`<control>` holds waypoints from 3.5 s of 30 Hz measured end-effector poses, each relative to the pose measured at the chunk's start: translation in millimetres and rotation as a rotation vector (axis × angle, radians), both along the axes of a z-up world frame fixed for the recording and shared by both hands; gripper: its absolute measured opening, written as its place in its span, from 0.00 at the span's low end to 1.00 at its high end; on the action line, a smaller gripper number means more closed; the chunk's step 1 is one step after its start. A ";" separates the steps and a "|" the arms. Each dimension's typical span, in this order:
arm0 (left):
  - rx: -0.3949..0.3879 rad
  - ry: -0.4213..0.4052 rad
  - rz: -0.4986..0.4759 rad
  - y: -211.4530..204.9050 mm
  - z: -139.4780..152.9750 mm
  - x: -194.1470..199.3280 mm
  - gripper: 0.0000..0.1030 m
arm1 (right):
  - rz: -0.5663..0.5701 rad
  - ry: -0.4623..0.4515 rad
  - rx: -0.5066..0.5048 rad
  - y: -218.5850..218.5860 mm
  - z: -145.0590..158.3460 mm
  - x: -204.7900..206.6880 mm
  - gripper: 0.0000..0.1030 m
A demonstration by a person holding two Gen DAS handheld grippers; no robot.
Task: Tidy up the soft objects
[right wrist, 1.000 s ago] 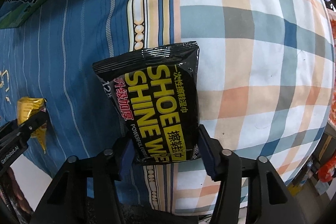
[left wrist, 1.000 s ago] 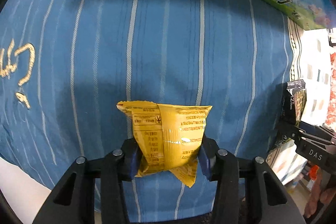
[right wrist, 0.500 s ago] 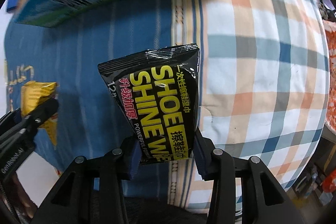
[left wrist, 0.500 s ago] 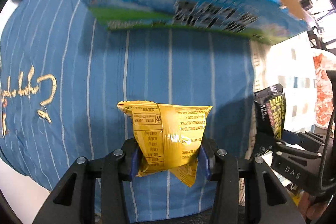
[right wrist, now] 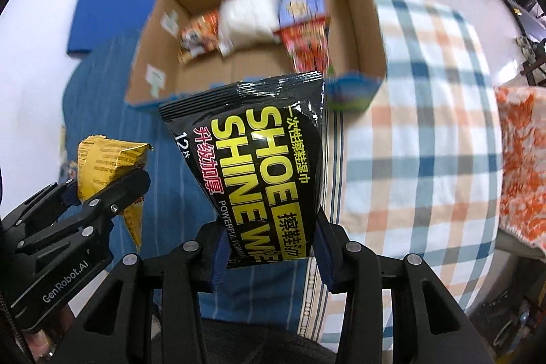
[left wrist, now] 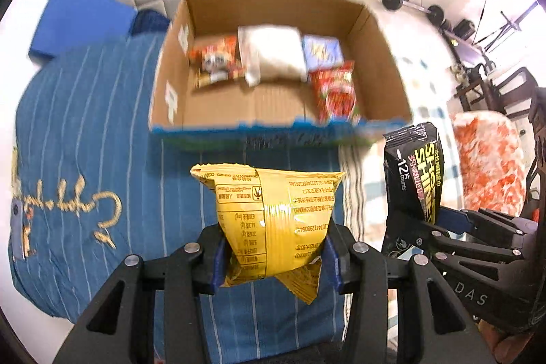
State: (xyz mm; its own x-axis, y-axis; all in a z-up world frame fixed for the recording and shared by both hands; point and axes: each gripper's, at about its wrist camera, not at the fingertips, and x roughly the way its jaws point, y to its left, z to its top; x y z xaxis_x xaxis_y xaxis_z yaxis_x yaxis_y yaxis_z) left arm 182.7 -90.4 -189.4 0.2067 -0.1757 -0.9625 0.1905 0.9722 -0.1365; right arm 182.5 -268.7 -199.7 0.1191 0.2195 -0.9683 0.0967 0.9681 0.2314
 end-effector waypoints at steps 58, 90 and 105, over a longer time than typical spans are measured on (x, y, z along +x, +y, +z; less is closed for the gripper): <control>0.028 0.349 0.109 28.1 -142.9 218.1 0.46 | 0.020 0.241 0.009 68.7 -157.3 205.5 0.50; 0.066 0.000 0.097 30.5 -13.4 166.5 1.00 | -0.064 -0.010 -0.164 23.8 -33.9 149.0 0.96; 0.057 -0.221 0.099 37.2 112.2 70.1 1.00 | -0.081 -0.226 -0.179 15.4 100.6 47.0 0.96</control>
